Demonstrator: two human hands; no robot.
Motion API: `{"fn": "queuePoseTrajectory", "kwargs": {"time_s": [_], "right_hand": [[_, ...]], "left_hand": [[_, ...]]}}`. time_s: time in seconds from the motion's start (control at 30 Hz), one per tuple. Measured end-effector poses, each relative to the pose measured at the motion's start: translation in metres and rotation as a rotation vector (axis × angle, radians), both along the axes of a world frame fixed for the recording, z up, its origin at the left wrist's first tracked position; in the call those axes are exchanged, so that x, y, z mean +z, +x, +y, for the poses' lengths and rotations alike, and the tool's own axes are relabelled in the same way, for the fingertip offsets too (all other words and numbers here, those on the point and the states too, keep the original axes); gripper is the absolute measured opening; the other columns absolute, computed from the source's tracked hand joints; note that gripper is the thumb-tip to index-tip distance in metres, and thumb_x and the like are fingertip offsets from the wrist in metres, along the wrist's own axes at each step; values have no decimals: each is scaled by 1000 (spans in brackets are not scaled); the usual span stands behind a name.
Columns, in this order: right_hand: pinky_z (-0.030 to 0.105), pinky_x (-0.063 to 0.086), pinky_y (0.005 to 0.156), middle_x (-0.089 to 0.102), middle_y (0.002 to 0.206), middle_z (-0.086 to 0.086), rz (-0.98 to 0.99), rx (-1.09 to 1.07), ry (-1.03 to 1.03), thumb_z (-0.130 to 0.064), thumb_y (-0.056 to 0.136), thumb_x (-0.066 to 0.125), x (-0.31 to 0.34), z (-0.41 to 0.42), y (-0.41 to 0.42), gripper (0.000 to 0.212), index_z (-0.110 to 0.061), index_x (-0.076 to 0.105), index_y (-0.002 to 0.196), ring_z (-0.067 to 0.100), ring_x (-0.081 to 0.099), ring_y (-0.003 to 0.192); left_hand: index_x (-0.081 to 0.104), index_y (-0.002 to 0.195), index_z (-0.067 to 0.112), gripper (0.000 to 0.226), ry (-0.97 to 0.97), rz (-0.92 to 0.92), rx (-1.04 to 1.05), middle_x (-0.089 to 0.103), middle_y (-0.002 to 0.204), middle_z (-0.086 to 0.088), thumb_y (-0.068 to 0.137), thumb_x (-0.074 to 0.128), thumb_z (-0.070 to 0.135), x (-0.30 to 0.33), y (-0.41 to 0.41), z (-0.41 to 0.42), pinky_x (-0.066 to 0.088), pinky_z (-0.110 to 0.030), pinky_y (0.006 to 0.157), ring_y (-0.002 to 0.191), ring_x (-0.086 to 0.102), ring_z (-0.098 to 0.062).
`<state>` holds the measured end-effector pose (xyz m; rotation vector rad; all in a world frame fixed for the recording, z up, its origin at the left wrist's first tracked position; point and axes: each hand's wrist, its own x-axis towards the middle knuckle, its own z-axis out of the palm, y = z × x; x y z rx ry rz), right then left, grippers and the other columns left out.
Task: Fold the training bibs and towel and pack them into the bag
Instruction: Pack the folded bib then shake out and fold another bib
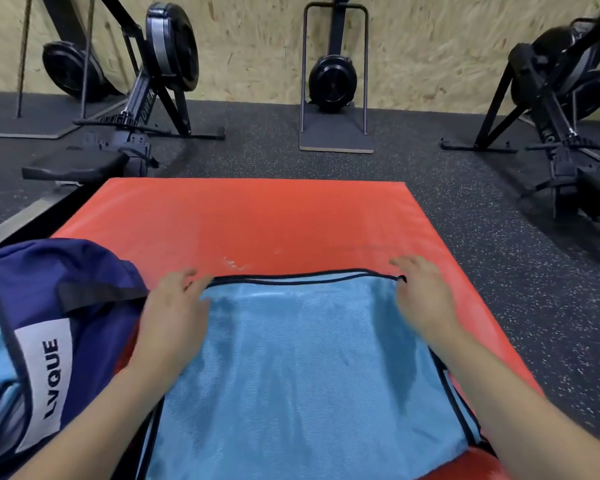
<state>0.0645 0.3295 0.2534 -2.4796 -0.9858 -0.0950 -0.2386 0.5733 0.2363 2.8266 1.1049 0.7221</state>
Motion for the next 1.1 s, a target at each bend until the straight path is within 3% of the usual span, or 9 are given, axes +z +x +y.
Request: {"fn": "queuePoseTrajectory", "kwargs": {"time_s": [0.1,0.17,0.3,0.5,0.57,0.67,0.77,0.83,1.1], "right_hand": [[40,31,115,52,147,11,-110,271,78,-14,95,48,-5,32,-69,43,-13,61,135,30,47,135],[47,27,120,45,154,6,-122,469,-17,-39,104,29,-25,50,-122,52,-16,52,144,25,40,143],[41,-8,123,-2,167,-10,-7,508,-266,-67,90,-4,-44,46,-133,82,-28,6,161,6,-14,152],[32,-8,124,-4,168,-6,-8,199,-353,-62,99,5,-36,-8,-37,70,-28,5,161,11,-10,153],[32,-6,124,-3,168,-3,-26,156,-343,-66,92,-5,-31,-12,-35,82,-23,6,161,13,-7,154],[32,-9,124,-14,163,-7,-3,293,-249,-69,87,-12,-23,4,-85,87,-22,1,160,12,-11,154],[34,-10,123,-6,166,-9,-49,576,-206,-66,99,8,-29,2,-153,74,-24,9,160,10,-9,153],[34,-8,123,-3,166,-11,-78,621,-236,-61,101,21,-40,-12,-163,69,-27,12,160,9,-9,153],[28,-14,120,-2,168,-4,-24,189,-302,-64,87,-4,-39,-64,-105,84,-24,9,160,12,-9,153]], "left_hand": [[68,124,11,43,126,61,-260,62,134,-14,91,43,22,-10,24,-43,45,-44,101,123,59,-33],[66,127,8,49,63,163,-333,60,139,-13,94,33,25,-28,34,-65,32,-41,109,133,52,-28],[44,150,17,64,-102,186,-225,35,159,-3,103,11,46,-43,21,-54,13,-38,120,149,29,-21],[21,159,22,79,-162,267,-93,13,167,0,92,-2,57,-41,1,-26,4,-38,125,155,5,-18],[17,160,22,82,-176,277,-84,10,167,0,89,-7,57,-38,4,-28,1,-37,125,155,2,-18],[27,157,13,75,-133,225,-117,22,165,-6,96,4,50,-24,7,-52,4,-38,123,153,17,-22],[38,152,6,59,-58,163,-246,34,159,-8,102,25,37,-23,-7,-92,13,-39,119,147,32,-23],[40,151,8,59,-82,184,-268,33,159,-6,105,22,39,-30,-28,-102,15,-39,119,147,32,-21],[47,147,7,71,-96,237,-110,39,157,-7,105,6,46,-31,-66,-92,7,-34,123,146,34,-19]]}}
